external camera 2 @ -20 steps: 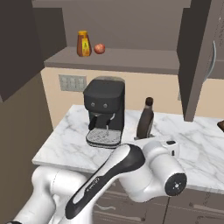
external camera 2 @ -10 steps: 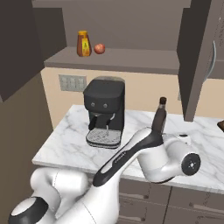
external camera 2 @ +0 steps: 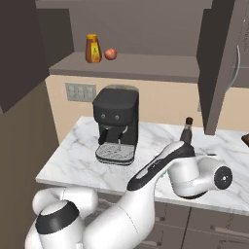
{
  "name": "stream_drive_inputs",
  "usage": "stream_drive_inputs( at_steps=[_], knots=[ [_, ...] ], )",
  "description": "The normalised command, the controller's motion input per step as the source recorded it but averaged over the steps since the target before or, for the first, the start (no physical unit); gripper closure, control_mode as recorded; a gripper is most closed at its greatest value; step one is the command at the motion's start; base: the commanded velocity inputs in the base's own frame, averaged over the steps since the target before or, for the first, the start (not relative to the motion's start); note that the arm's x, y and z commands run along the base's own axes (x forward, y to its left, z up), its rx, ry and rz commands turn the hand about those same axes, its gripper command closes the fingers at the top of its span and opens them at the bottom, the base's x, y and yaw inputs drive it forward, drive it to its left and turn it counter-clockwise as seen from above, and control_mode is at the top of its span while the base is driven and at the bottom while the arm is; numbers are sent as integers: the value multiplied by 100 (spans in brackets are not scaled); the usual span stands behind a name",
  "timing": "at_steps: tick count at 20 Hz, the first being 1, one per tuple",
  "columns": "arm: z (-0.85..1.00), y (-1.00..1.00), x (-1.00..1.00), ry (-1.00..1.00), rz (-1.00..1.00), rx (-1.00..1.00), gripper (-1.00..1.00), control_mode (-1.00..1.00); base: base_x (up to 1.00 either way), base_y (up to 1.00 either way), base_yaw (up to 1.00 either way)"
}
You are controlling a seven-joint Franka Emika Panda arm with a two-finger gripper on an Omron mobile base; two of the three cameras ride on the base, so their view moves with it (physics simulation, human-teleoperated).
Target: Pick the syrup bottle and honey bottle from the cabinet and place them next to the mug.
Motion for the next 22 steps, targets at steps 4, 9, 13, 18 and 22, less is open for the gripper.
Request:
stream_drive_inputs(
  at_steps=[4,9,13,18,22],
  knots=[
    [-48,-5,25,4,0,0,100,-100,0,0,0],
    [-48,-1,24,1,0,0,100,-100,0,0,0],
    [-44,0,10,0,0,0,100,-100,0,0,0],
    [-40,0,15,0,0,0,100,-100,0,0,0],
    [-26,0,16,0,0,0,100,-100,0,0,0]
  ],
)
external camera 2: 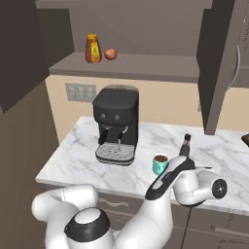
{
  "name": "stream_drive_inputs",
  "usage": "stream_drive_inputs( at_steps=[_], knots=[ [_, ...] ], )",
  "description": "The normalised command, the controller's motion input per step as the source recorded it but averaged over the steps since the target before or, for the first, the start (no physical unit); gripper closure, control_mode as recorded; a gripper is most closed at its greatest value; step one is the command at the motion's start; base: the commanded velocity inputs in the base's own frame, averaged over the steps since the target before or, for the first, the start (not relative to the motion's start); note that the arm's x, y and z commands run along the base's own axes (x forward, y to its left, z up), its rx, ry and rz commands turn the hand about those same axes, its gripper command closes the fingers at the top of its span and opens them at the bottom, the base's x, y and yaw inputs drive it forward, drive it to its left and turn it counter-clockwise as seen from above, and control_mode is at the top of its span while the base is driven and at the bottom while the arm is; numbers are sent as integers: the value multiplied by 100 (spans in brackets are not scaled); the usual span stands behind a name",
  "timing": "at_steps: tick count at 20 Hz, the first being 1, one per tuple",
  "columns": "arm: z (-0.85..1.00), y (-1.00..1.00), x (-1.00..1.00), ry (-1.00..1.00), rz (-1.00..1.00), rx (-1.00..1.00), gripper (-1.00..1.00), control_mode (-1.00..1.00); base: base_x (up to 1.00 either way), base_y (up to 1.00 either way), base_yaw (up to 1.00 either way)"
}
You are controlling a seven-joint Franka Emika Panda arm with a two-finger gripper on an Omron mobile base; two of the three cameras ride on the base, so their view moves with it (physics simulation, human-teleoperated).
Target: Pick the syrup bottle and honey bottle from the cabinet and place them next to the mug.
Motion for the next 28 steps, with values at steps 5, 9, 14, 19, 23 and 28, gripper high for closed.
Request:
stream_drive_inputs(
  at_steps=[5,9,14,19,23,28],
  knots=[
    [-13,-2,25,0,0,0,100,-100,0,0,0],
    [0,-2,28,0,0,0,100,-100,0,0,0],
    [0,-17,28,0,0,0,100,-100,0,0,0],
    [-21,-11,4,0,0,0,100,-100,0,0,0],
    [-35,-1,0,0,0,0,100,-100,0,0,0],
    [-20,0,0,0,0,0,100,-100,0,0,0]
  ],
)
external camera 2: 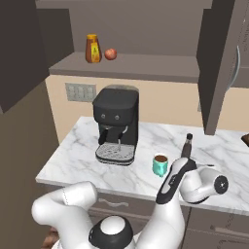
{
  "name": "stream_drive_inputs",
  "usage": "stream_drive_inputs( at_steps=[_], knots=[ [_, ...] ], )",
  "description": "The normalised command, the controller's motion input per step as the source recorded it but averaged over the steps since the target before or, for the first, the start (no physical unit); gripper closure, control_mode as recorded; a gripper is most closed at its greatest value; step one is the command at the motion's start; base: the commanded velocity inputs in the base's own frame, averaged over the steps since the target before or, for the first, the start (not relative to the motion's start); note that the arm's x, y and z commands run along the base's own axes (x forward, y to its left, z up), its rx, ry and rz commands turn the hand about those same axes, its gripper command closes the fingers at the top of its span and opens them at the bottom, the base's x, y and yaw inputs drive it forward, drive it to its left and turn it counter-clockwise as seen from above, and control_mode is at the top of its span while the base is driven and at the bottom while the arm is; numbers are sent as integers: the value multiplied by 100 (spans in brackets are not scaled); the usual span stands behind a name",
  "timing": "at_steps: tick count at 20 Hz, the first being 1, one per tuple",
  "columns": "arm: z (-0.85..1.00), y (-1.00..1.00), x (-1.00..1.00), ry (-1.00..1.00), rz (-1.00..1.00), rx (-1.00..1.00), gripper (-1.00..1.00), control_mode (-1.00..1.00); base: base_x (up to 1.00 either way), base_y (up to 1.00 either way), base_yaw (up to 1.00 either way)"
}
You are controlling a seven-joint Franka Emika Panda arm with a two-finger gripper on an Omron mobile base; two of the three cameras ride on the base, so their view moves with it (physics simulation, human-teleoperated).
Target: Pick the syrup bottle and honey bottle from the cabinet and place them next to the mug.
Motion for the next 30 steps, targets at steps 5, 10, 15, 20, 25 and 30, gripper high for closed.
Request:
stream_drive_inputs(
  at_steps=[5,10,15,20,25,30],
  knots=[
    [-8,0,0,-1,0,0,100,-100,0,0,0],
    [0,0,0,0,0,0,100,-100,0,0,0],
    [0,0,0,0,0,0,-100,-100,0,0,0],
    [0,0,-5,0,0,0,-100,-100,0,0,0],
    [1,0,-37,0,0,0,-100,-100,0,0,0],
    [17,1,-46,0,0,0,-100,-100,0,0,0]
  ],
)
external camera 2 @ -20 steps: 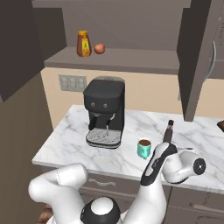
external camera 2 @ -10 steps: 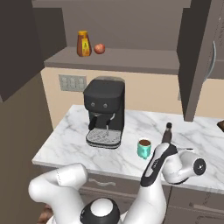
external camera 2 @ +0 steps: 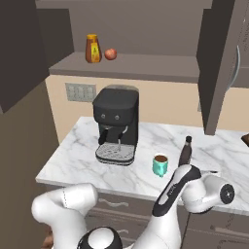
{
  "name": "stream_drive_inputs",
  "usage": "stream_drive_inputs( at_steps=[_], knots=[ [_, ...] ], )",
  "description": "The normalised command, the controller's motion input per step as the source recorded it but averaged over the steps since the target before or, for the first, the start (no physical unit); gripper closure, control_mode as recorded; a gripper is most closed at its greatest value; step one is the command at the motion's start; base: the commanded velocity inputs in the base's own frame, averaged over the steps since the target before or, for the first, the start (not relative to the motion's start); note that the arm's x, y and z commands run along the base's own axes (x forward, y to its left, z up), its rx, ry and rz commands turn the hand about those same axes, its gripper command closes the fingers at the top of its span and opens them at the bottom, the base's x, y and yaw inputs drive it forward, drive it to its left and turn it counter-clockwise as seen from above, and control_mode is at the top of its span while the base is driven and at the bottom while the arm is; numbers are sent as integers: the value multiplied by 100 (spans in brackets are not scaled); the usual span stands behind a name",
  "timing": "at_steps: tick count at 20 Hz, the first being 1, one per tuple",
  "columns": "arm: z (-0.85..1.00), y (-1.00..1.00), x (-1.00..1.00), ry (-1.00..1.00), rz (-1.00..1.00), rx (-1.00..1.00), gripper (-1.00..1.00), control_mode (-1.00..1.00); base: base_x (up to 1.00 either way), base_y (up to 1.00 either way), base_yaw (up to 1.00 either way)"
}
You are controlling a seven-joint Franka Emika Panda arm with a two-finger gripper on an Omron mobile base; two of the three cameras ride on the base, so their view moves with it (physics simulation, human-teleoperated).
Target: Pick the syrup bottle and honey bottle from the cabinet and place them next to the mug.
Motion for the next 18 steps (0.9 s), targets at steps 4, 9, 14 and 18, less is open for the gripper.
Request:
stream_drive_inputs(
  at_steps=[4,9,14,18],
  knots=[
    [47,16,-70,0,0,0,-100,-100,0,0,0],
    [54,34,-77,0,0,0,-100,-100,0,0,0],
    [49,67,-67,0,0,0,-100,-100,0,0,0],
    [62,100,-28,0,-1,0,-100,-100,0,0,0]
  ],
)
